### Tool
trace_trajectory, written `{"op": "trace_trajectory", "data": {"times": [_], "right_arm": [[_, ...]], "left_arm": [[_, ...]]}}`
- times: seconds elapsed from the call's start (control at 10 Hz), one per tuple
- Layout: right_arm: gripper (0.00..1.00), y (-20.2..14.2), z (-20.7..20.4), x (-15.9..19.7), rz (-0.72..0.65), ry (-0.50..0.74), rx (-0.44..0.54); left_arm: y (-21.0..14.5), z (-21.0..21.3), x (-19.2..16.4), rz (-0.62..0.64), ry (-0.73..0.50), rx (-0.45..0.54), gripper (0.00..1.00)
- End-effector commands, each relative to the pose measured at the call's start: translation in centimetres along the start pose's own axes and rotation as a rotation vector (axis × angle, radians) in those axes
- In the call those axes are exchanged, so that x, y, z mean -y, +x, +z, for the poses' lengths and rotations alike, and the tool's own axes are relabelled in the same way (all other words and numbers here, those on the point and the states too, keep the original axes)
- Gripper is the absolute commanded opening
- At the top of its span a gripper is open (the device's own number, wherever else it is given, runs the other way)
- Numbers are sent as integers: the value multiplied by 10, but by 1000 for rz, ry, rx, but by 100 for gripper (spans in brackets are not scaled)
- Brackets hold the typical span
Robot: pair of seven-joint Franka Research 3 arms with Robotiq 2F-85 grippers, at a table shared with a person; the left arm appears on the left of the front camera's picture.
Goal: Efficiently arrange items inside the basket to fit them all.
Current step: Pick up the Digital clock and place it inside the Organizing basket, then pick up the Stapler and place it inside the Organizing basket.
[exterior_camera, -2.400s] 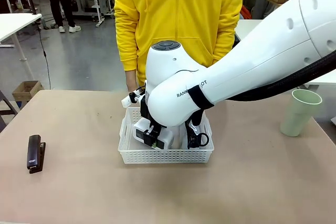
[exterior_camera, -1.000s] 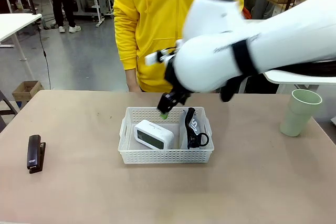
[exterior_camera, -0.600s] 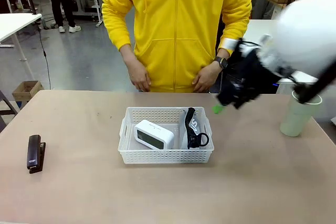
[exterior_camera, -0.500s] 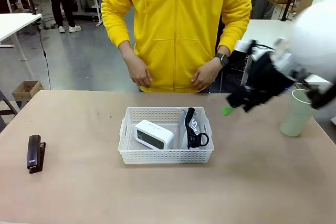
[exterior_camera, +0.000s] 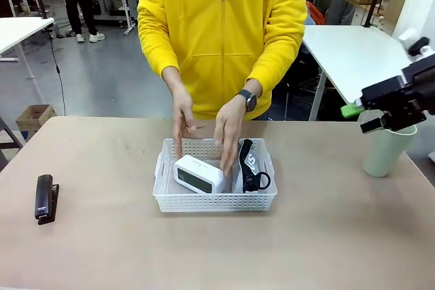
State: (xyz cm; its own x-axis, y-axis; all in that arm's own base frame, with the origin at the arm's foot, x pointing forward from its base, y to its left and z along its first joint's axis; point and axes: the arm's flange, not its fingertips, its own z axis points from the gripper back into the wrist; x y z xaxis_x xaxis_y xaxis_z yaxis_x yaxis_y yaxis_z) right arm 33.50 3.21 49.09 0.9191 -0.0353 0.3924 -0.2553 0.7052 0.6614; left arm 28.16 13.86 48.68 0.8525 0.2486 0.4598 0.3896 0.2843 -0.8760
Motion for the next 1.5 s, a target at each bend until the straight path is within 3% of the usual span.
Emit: {"op": "trace_trajectory", "data": {"times": [0.0,0.1,0.2,0.3,1.4], "right_arm": [[100,-109,-40,44,-42,145,16],[100,-115,-44,52,-71,207,31],[100,-114,-55,55,-152,160,10],[100,0,-3,27,-73,131,22],[100,0,-3,27,-73,131,22]], "left_arm": [[0,-1,1,-20,-21,11,100],[0,-1,1,-20,-21,11,100],[0,-1,1,-20,-21,11,100],[0,-1,1,-20,-21,11,100],[0,-1,1,-20,-21,11,100]]}}
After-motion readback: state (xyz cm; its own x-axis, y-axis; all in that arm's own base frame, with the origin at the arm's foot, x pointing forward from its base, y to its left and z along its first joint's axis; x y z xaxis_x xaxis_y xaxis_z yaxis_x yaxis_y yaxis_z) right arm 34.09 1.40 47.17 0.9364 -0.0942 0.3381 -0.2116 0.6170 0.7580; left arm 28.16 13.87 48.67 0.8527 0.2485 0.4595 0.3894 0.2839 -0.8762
